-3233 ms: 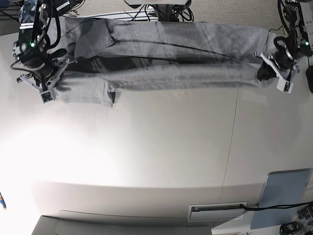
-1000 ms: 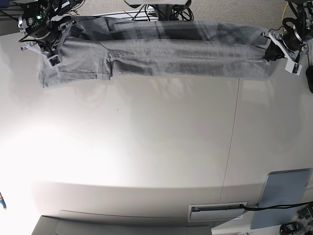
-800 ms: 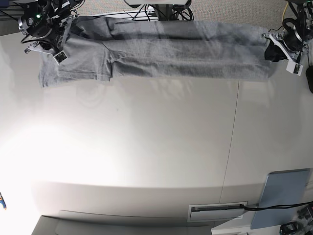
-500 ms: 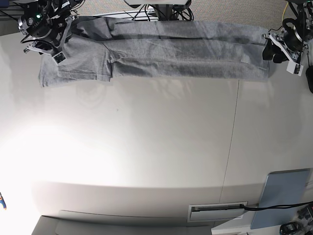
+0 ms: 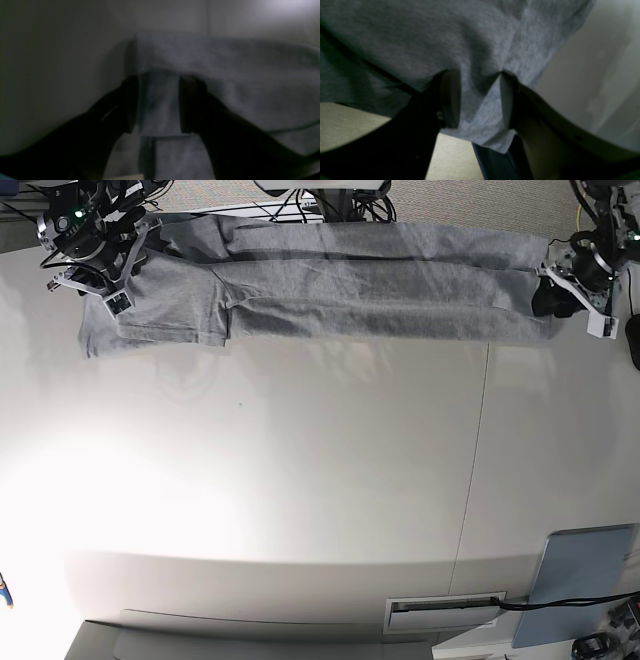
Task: Fold the T-shirt properly
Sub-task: 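Grasp the folded end with the left gripper and fold it toward the right gripper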
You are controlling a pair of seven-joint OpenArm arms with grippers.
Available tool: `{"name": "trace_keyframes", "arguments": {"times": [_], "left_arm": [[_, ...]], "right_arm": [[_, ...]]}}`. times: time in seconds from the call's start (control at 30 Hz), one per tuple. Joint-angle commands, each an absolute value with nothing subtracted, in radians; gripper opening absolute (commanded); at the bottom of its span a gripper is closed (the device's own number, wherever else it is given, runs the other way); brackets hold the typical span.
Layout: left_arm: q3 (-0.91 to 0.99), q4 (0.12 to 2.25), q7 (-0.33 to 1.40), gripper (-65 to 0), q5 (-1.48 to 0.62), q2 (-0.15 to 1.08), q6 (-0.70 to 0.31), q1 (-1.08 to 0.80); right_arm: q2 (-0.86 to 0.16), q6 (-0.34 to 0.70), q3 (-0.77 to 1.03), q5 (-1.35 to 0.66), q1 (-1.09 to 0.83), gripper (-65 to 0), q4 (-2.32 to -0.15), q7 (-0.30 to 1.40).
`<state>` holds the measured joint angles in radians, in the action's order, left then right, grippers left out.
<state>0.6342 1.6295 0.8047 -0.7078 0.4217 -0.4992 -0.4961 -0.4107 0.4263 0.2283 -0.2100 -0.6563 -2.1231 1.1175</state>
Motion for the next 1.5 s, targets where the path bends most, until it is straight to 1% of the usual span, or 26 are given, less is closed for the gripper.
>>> {"name": "trace_keyframes", "arguments": {"times": [0.0,0.07,0.17,0.27,0.37,0.47,0.57,0.63,0.7,0.83,0.93,1.07,1.1,1.17,1.27,1.33,1.47], "left_arm": [[0.644,1.617,0.788,-37.4,-0.695,0.441,-0.5,-0.492],[0.644,1.568,0.788,-37.4,-0.663,0.442,-0.514,-0.484],[0.644,1.516,0.819,-37.5,-0.659,0.441,-0.609,-0.485],[0.644,1.487,0.869,-37.5,-0.723,0.441,-0.678,-0.485],[0.644,1.483,0.919,-38.5,-0.817,0.442,-0.698,-0.484],[0.644,1.483,0.965,-46.1,-0.88,0.442,-0.698,-0.478],[0.644,1.483,0.96,-56.7,-0.876,0.448,-0.698,-0.47],[0.644,1.484,0.96,-62.0,-0.868,0.457,-0.698,-0.453],[0.644,1.484,0.957,-65.0,-0.868,0.472,-0.654,-0.434],[0.644,1.484,0.95,-65.0,-0.86,0.522,-0.562,-0.378],[0.644,1.486,0.943,-65.0,-0.797,0.56,-0.53,-0.337],[0.644,1.522,0.97,-65.0,-0.771,0.59,-0.53,-0.321],[0.644,1.548,0.995,-65.0,-0.77,0.59,-0.525,-0.322],[0.644,1.621,1.067,-65.0,-0.771,0.582,-0.48,-0.325],[0.644,1.773,1.129,-65.0,-0.805,0.573,-0.426,-0.359],[0.644,1.891,1.146,-65.0,-0.836,0.556,-0.418,-0.394],[0.644,2.09,1.145,-65.0,-0.899,0.482,-0.414,-0.492]], "right_arm": [[-0.424,0.421,0.238,-0.208,-0.659,-39.3,-2.142,1.106],[-0.424,0.421,0.238,-0.208,-0.659,-39.3,-2.142,1.102],[-0.424,0.421,0.238,-0.208,-0.659,-39.3,-2.142,1.084],[-0.424,0.421,0.237,-0.208,-0.656,-39.3,-2.142,1.07],[-0.424,0.421,0.238,-0.208,-0.648,-39.3,-2.142,1.069],[-0.424,0.421,0.238,-0.208,-0.635,-39.3,-2.142,1.069],[-0.424,0.421,0.238,-0.208,-0.633,-39.3,-2.142,1.065],[-0.424,0.421,0.238,-0.208,-0.631,-39.3,-2.142,1.052],[-0.424,0.421,0.238,-0.208,-0.631,-39.3,-2.142,1.017],[-0.424,0.421,0.238,-0.208,-0.631,-39.4,-2.142,0.94],[-0.424,0.421,0.238,-0.208,-0.622,-39.4,-2.142,0.916],[-0.424,0.421,0.238,-0.208,-0.597,-39.4,-2.142,0.916],[-0.424,0.42,0.237,-0.208,-0.59,-39.4,-2.142,0.915],[-0.424,0.414,0.237,-0.208,-0.577,-39.4,-2.141,0.915],[-0.424,0.395,0.237,-0.208,-0.561,-39.4,-2.14,0.915],[-0.424,0.392,0.237,-0.208,-0.556,-39.4,-2.14,0.915],[-0.424,0.392,0.237,-0.208,-0.556,-39.4,-2.14,0.915]]}}
